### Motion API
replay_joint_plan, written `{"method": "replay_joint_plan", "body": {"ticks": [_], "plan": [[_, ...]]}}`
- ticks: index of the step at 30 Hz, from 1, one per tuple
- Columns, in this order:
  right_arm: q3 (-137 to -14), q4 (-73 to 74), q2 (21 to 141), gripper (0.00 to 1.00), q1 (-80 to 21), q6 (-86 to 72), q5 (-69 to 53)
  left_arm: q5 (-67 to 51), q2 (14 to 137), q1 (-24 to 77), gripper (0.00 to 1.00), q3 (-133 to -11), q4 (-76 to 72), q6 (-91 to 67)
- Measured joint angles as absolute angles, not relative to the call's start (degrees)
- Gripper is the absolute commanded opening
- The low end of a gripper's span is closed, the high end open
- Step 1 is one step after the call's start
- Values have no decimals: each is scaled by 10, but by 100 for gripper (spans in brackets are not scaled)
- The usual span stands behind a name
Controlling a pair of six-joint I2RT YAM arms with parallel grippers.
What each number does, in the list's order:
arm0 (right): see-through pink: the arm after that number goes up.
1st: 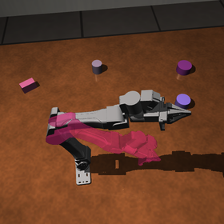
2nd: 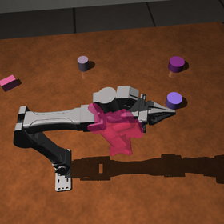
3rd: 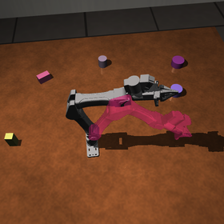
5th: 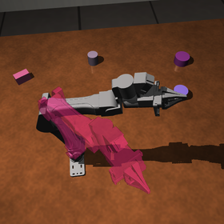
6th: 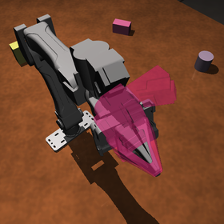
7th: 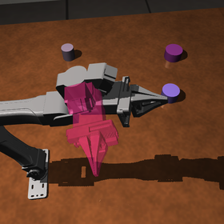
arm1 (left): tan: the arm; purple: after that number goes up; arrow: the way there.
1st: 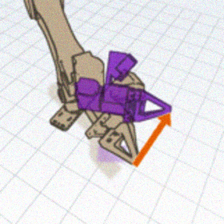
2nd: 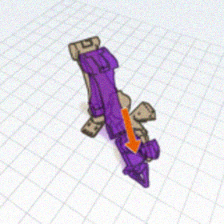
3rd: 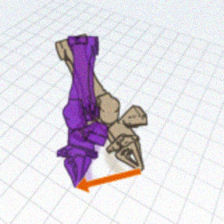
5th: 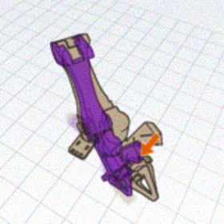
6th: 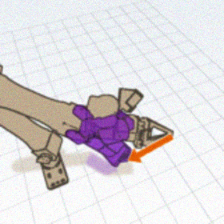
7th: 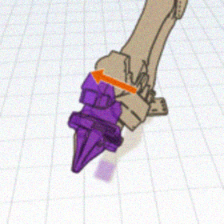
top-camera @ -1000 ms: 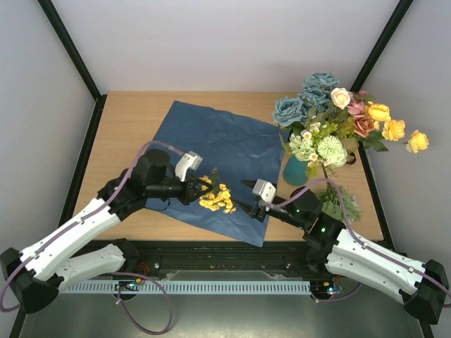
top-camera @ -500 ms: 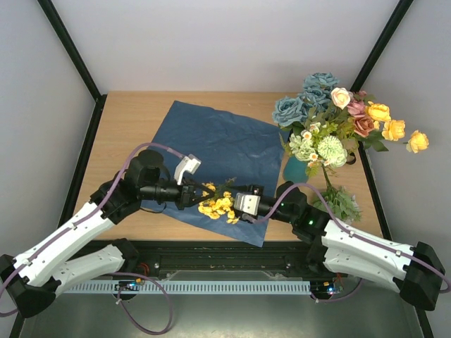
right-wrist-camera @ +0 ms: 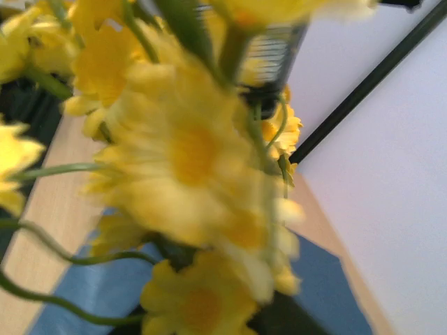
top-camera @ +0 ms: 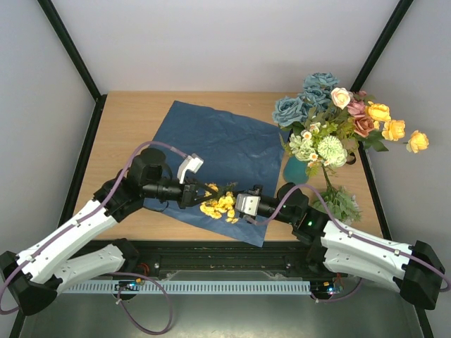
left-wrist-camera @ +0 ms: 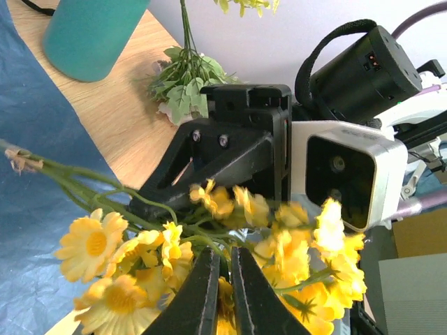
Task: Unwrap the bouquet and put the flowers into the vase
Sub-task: Move the vase to the center of the board.
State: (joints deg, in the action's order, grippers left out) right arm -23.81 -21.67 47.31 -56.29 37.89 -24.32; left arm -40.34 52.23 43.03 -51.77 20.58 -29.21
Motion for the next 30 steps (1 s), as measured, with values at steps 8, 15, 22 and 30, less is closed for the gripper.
{"method": "replay_joint_plan", "body": {"ticks": [8,15,22,30], "plan": [[-212,-227,428,1,-565,316,-189,-364,524,430,71,-524,199,-293],[-178,-224,221,1,-566,195,-10,-256,559,429,64,-568,154,-304],[-202,-166,72,1,-566,95,129,-235,672,429,57,-578,43,-365],[-266,-105,17,1,-566,34,186,-241,860,467,49,-637,-117,-359]]}}
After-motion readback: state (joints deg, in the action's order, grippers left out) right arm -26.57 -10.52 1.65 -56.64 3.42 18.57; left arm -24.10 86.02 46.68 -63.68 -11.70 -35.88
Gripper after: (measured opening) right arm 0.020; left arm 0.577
